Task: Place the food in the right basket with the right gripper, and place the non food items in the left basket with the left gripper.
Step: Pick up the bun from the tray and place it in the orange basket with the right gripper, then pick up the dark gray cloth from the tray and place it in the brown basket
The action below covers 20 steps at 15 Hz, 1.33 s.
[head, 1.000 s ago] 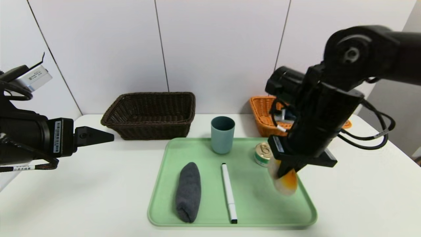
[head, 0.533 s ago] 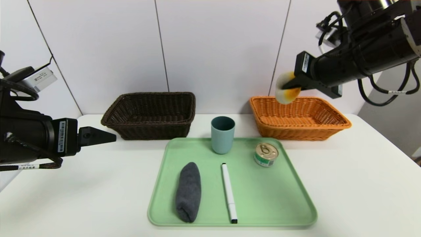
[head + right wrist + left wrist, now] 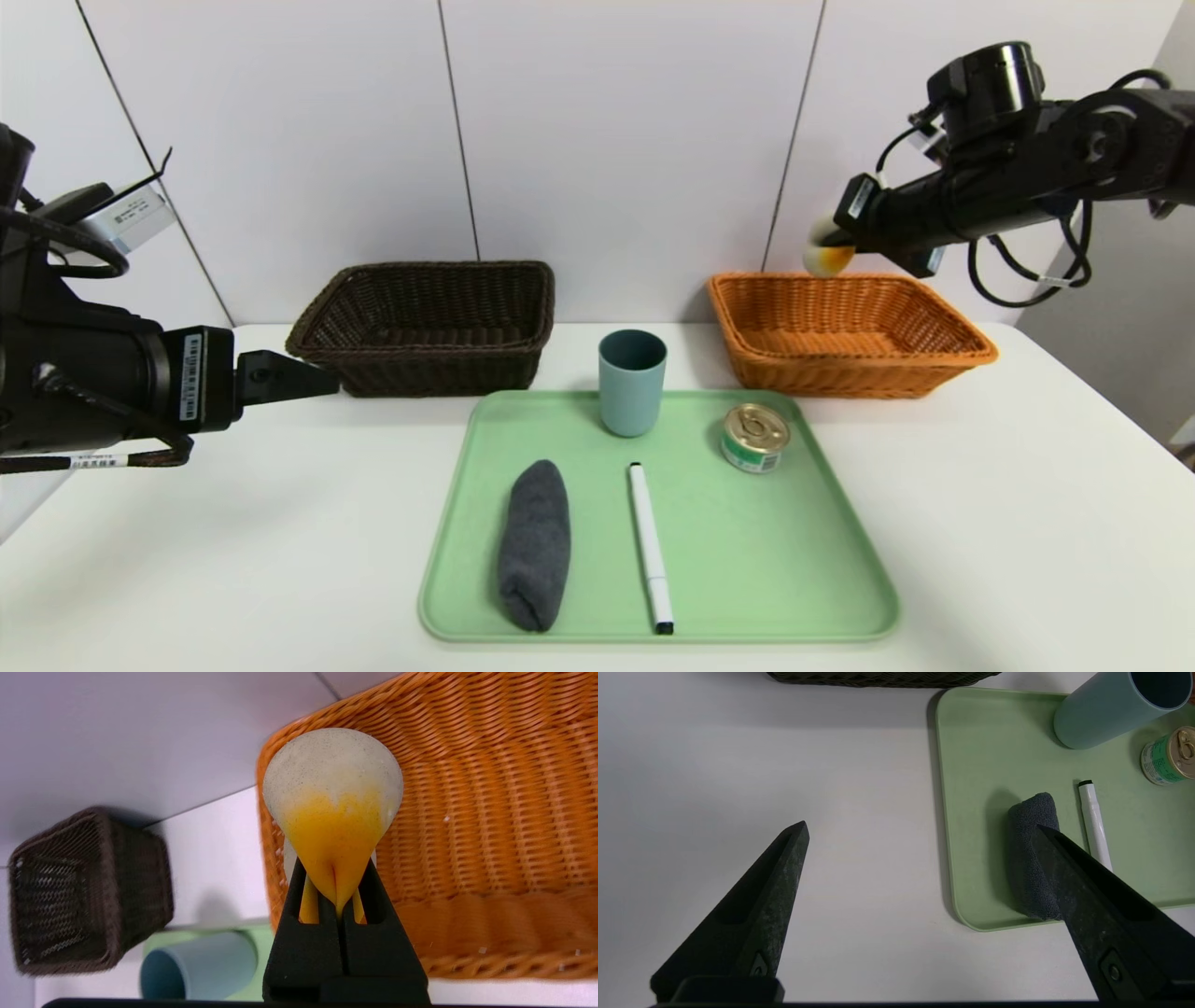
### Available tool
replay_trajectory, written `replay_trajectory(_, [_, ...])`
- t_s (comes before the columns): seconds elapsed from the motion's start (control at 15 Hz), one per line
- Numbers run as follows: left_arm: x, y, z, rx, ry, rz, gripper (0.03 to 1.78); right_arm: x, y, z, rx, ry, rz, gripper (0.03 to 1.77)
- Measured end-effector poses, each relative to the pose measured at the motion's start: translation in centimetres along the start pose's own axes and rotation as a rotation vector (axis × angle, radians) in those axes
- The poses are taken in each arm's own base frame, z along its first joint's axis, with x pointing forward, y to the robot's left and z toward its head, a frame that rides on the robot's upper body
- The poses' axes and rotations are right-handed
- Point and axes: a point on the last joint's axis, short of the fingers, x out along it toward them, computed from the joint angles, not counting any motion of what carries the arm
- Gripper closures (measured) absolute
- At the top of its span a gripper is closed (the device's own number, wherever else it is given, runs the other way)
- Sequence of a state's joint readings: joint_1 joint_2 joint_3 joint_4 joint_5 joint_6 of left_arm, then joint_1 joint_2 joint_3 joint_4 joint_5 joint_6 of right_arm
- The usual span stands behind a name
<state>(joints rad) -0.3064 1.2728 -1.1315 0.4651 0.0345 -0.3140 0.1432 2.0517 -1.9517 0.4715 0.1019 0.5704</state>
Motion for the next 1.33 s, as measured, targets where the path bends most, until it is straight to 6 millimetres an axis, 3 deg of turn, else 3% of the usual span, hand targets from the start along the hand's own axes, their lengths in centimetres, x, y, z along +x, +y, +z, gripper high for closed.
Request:
replay_trajectory(0.33, [0.4,0.0,0.3,-0.016,0.007,-0.002,0.12,4.3,-2.1,-1.2,0.01,0.061,-0.086,1.73])
replay_trajectory(0.8, [0.6,-0.3,1.2,-0.02,-0.013,-0.01,0.12,5.8,-3.2,-2.1,-0.012,0.116,-0.144,0.82])
replay_trajectory(1.07, [0.6,-0.4,1.5,-0.017,-0.049,-0.008,0.12,5.8,-3.3,-2.0,-0.108,0.099,-0.16,0.52])
replay_trajectory(1.33, [0.6,-0.5,1.7,-0.024,-0.06,-0.013,0.12,4.5,-2.6,-1.4,-0.118,0.056,-0.159,0.35])
